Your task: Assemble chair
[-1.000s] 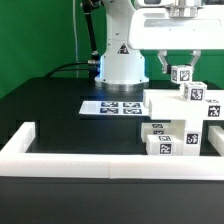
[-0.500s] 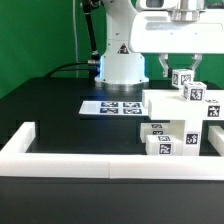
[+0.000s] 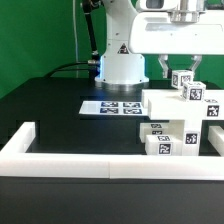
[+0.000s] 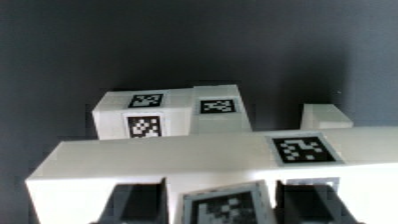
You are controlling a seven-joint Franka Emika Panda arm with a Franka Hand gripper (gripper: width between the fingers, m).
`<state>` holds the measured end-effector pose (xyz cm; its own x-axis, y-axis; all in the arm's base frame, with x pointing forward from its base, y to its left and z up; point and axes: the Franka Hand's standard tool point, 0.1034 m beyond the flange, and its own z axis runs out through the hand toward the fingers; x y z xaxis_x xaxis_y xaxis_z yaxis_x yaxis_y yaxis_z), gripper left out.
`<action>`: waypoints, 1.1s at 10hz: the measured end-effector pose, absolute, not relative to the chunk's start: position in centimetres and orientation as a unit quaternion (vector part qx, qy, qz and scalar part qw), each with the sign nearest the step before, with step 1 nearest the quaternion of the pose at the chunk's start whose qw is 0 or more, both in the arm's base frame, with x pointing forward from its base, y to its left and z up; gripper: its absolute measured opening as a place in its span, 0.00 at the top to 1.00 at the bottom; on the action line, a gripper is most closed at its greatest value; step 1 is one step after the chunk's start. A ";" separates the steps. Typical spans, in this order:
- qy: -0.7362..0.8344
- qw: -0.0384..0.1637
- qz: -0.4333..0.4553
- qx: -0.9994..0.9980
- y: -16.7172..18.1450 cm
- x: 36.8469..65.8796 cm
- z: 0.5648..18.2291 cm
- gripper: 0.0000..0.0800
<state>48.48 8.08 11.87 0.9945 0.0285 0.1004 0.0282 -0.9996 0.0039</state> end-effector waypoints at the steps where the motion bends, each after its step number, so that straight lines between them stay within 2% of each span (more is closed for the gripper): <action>1: 0.014 0.001 0.050 0.999 8.1 48.5 11.9 0.56; 2: 0.014 0.001 0.050 0.999 8.1 48.4 11.8 0.56; 4: 0.014 0.001 0.050 0.999 8.1 48.4 11.8 0.24; 5: 0.014 0.001 0.050 0.999 8.1 48.4 11.8 0.24; 6: 0.014 0.001 0.050 0.999 8.1 48.4 11.8 0.20; 11: 0.014 0.001 0.050 0.999 8.1 48.4 11.8 0.19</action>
Offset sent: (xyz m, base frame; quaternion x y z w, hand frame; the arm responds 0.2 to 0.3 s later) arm 0.0000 0.0000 0.0000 0.0000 0.0000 0.0000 1.0000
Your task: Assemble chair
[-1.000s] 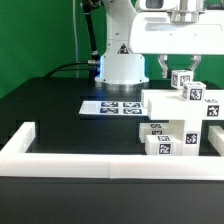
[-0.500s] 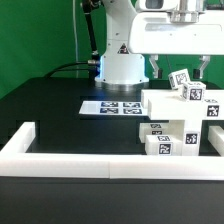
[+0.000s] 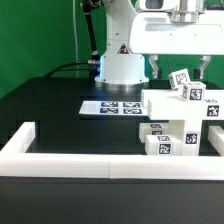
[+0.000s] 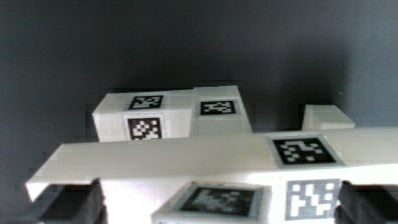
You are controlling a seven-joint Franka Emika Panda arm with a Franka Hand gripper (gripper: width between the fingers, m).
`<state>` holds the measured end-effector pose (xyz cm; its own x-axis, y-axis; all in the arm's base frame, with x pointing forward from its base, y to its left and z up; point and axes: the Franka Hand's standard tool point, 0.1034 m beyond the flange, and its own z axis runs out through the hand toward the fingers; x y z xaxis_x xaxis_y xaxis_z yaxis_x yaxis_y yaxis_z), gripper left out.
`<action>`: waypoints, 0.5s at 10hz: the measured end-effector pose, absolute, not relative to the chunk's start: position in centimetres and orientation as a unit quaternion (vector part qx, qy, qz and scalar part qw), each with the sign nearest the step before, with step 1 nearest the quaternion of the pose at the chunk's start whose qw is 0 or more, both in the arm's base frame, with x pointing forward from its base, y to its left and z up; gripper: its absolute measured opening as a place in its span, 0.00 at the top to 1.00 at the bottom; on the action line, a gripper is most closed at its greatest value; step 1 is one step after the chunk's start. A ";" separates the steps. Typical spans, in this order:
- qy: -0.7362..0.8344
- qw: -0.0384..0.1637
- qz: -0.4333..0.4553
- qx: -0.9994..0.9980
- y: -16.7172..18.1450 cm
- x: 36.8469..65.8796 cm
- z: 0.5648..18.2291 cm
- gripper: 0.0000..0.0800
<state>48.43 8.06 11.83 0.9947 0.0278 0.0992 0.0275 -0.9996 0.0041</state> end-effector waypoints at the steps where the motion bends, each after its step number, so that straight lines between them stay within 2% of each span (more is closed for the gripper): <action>1: 0.014 0.001 0.050 0.999 8.1 48.4 11.8 0.19; 5: 0.013 -0.008 0.052 0.999 8.1 47.6 12.6 0.19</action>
Offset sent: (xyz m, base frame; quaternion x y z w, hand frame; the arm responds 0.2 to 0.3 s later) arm -0.0120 -0.0012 0.0113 0.0227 0.0191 -0.0131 0.9995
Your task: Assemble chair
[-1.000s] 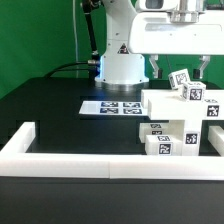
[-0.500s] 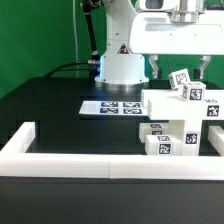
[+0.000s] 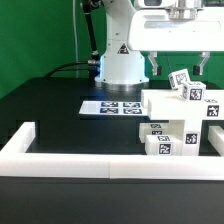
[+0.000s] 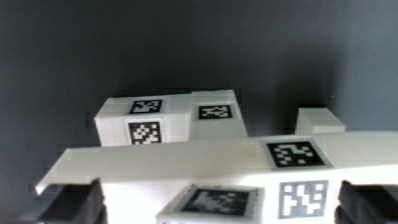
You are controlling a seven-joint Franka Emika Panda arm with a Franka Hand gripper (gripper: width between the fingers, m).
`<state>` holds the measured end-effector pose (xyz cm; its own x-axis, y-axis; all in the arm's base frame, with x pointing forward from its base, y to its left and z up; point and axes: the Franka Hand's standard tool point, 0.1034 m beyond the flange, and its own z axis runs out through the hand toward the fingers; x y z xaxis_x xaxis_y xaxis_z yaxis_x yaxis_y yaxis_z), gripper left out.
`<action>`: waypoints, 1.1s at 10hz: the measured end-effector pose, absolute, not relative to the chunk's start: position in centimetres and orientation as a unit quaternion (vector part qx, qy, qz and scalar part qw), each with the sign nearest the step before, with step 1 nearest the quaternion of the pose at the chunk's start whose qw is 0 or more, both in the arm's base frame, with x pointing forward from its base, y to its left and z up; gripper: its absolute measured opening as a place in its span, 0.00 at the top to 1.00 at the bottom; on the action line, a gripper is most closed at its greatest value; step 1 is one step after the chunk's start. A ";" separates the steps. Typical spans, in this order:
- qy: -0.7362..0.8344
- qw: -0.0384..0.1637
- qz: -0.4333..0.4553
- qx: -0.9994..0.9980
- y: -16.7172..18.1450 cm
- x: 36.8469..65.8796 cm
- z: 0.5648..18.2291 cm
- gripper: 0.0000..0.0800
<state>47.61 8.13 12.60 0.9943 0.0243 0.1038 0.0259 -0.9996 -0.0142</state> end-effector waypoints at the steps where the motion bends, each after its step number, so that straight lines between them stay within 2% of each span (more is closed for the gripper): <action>1: -0.006 0.008 -0.050 -0.999 8.2 47.5 12.6 0.19; 4: -0.013 0.005 -0.056 -0.998 8.1 47.8 12.4 0.19; 8: -0.034 -0.006 -0.064 -0.997 7.3 49.8 12.1 0.19; 11: -0.034 -0.006 -0.062 -0.997 7.4 49.6 11.9 0.19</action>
Offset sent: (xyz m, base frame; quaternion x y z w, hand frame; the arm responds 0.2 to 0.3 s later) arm 0.0113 0.0069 -0.0042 0.0115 0.0420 -0.0379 0.9983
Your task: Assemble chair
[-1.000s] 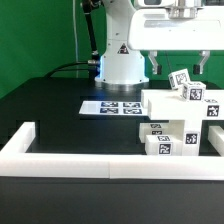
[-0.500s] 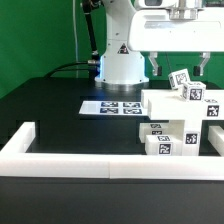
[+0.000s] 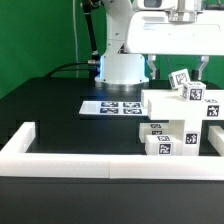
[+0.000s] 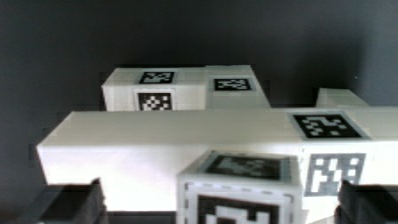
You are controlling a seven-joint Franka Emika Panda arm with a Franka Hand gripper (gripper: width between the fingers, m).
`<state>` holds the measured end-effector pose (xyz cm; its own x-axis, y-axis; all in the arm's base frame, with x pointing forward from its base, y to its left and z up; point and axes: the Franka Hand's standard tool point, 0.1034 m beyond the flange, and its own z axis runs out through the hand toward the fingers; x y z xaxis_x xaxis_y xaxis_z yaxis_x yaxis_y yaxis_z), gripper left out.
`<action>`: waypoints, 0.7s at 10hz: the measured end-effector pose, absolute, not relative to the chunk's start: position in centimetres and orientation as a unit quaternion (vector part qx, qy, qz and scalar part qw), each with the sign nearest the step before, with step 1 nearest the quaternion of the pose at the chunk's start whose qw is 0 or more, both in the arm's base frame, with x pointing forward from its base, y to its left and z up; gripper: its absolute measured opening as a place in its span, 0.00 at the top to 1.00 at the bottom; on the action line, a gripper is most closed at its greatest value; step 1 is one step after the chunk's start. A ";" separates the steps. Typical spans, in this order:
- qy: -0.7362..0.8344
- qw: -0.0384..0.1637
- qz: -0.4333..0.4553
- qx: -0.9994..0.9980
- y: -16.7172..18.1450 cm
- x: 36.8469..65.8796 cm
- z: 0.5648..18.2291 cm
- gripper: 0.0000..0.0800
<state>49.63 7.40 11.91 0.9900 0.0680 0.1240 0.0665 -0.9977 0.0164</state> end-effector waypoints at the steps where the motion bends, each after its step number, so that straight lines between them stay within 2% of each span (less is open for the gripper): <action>1: 0.034 0.006 0.062 0.997 7.4 49.6 11.9 0.19; 2: 0.034 0.006 0.062 0.997 7.4 49.6 11.9 0.19; 3: 0.034 0.006 0.062 0.997 7.4 49.6 11.9 0.32; 4: 0.034 0.006 0.062 0.997 7.4 49.6 11.9 0.54; 5: 0.034 0.006 0.065 0.997 7.4 49.8 12.1 0.54; 6: 0.034 0.005 0.068 0.997 7.5 49.9 12.2 0.64; 7: 0.034 0.005 0.068 0.997 7.5 49.9 12.2 0.64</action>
Offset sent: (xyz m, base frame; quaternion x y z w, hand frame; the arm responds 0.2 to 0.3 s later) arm 0.0000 0.0000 0.0000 0.0000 0.0000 0.0000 1.0000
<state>49.90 7.45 12.18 0.9884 0.0681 0.1360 0.0666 -0.9977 0.0151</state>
